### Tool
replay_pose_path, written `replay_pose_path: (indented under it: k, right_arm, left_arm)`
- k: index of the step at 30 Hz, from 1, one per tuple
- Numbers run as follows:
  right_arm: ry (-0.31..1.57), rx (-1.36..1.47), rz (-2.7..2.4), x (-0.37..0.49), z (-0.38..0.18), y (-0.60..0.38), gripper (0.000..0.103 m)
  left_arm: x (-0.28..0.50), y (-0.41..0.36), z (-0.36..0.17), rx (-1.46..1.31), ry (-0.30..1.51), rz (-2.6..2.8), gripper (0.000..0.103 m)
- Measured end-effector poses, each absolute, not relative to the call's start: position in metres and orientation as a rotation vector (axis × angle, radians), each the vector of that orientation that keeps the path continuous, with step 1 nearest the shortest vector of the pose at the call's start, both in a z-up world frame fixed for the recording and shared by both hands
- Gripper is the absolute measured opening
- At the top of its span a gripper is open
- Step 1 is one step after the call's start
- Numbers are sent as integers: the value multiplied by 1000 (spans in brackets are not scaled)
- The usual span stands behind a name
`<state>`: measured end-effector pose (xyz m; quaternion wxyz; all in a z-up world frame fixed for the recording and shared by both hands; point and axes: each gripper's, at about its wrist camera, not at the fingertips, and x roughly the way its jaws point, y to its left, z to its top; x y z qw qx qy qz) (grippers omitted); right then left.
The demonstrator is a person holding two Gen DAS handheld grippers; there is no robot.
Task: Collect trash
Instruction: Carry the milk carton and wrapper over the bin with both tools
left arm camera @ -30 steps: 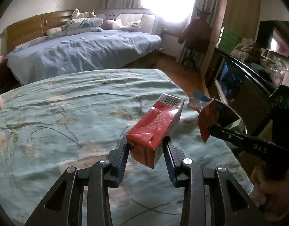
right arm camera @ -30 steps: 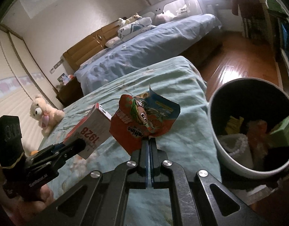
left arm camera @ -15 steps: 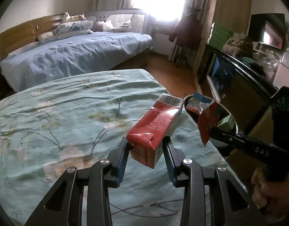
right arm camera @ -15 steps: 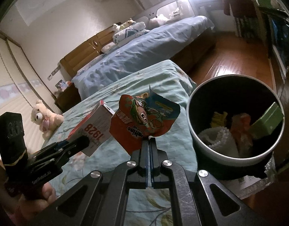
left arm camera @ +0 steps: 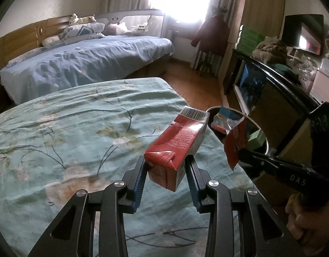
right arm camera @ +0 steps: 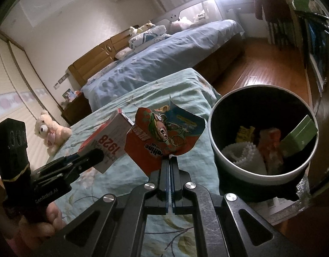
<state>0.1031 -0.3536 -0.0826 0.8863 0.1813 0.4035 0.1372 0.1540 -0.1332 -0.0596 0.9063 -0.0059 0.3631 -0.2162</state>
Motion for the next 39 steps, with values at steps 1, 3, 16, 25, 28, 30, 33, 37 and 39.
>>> replay_pose_path:
  k: [1,3,16,25,28,30,33,37,39]
  right_arm:
    - [838,377,285,103,-83,-354,1]
    - [834,373,281,103,-82,-355,1]
    - [816,394,234,98,-82,-382,1]
    - [815,409,199,94,-84,-399,1]
    - [813,416,188,92,-85,-404,1]
    - [812,417,183,92,-84,-406,1]
    - [812,419,175,91,-85,-411,1]
    - [813,423,163,91,-85,-417,1]
    - [812,426,157,90,-85,-419,1]
  left_arm:
    - [154,-134,-59,-11,750,-448,35]
    - [154,-137,-58,-8,750,-452,35]
    - [159,-160,-56,12,744,-488,35]
    - [164,-177,-56,21,742,-513,35]
    - [165,-182,-56,27,742,-522,35]
    - [166,-184,-57,30,743,-527,35]
    - [168,-188,-58,32,745,-533,35]
    - [170,-194,-59,35,746,-539,35]
    - [171,-197,-58,40,745,-543,35]
